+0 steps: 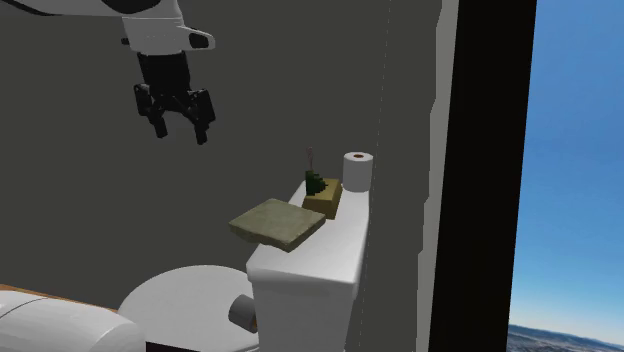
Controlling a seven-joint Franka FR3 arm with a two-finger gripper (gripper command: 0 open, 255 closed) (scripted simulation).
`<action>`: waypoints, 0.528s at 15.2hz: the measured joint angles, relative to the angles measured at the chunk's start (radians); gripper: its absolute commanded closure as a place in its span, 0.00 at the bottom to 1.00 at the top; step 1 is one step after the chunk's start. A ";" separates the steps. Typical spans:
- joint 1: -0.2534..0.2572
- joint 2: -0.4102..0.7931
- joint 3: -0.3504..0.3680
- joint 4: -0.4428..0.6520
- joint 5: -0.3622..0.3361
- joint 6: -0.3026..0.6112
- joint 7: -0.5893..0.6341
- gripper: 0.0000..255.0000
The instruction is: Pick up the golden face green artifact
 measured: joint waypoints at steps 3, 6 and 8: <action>-0.006 0.029 -0.004 -0.004 -0.005 0.035 -0.003 0.00; -0.021 0.102 -0.023 0.001 -0.021 0.109 -0.019 0.00; -0.031 0.154 -0.037 0.005 -0.031 0.161 -0.030 0.00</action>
